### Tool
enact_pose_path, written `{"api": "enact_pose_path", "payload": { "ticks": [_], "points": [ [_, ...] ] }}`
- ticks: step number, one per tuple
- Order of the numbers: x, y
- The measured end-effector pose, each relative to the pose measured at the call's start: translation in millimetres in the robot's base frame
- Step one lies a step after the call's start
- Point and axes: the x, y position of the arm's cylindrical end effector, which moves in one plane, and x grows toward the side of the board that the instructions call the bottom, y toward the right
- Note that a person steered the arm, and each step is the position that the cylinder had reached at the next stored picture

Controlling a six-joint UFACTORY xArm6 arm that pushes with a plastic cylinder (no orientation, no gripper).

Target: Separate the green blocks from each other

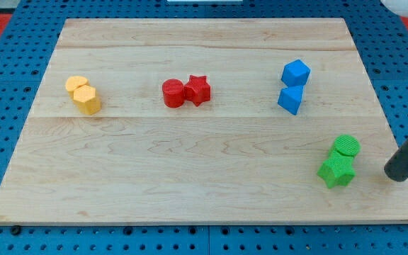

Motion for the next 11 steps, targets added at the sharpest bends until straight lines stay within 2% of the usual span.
{"api": "enact_pose_path", "payload": {
  "ticks": [2, 3, 4, 8, 9, 10, 11],
  "points": [
    [-41, -36],
    [-41, -49],
    [-12, -45],
    [-59, -83],
    [-62, -81],
    [-41, -83],
    [-56, -106]
  ]
}}
